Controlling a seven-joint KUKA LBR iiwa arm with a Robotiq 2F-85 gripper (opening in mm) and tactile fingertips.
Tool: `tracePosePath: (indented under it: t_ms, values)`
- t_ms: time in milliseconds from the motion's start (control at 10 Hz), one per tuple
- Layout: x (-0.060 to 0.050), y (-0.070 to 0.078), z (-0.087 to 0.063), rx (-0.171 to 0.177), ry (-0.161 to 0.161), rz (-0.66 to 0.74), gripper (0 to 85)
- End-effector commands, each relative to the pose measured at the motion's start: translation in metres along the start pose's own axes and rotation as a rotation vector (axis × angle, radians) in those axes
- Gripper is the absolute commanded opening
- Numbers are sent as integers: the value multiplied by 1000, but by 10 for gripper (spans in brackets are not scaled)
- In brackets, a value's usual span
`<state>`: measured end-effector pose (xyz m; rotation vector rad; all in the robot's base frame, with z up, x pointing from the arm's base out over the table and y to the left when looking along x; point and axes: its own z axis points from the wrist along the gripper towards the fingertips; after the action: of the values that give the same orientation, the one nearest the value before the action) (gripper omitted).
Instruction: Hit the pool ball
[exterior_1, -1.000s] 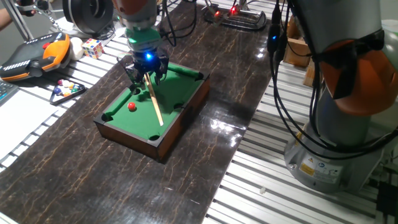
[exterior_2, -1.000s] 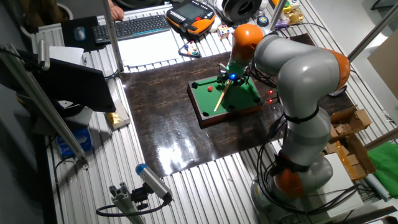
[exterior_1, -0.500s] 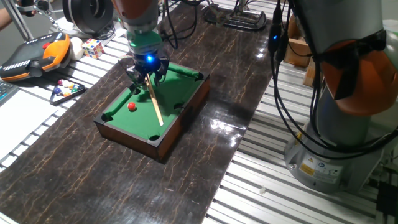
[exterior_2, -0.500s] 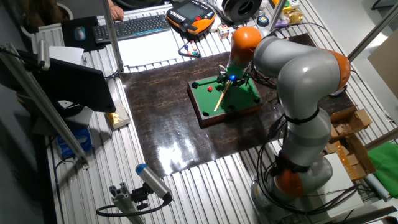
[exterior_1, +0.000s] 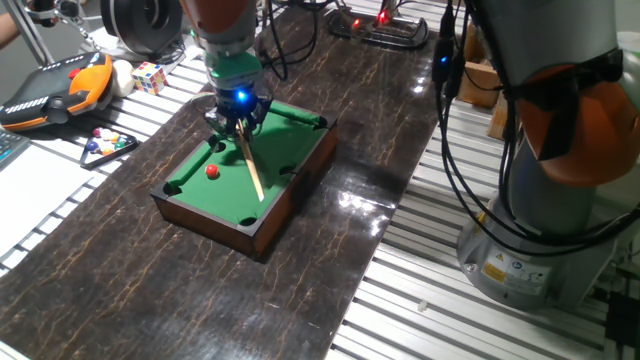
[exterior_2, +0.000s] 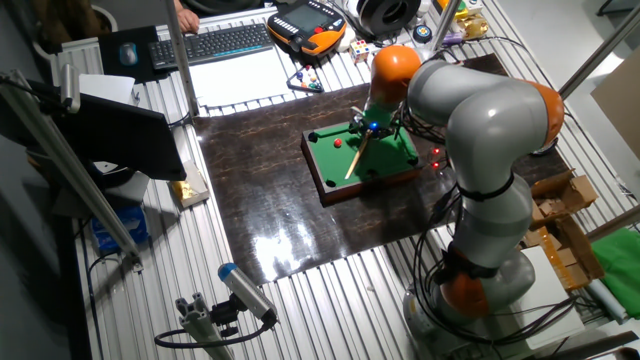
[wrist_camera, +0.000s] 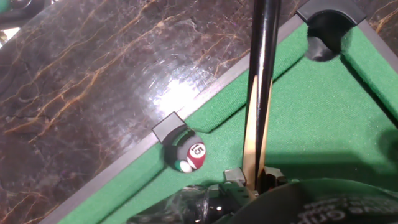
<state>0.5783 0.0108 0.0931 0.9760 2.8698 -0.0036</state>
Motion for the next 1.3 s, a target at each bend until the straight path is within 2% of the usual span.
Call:
tracePosePath:
  t_ms: [0,200,600,900,1200]
  values:
    - [0,0,0,-3,6,-6,197]
    - [0,1,-7,-17,35,-4,93]
    - [-3,1,-16,-12,26,9,7]
    - [-5,0,-30,-10,46,38,7]
    - [-14,-3,-45,-8,47,87,7]
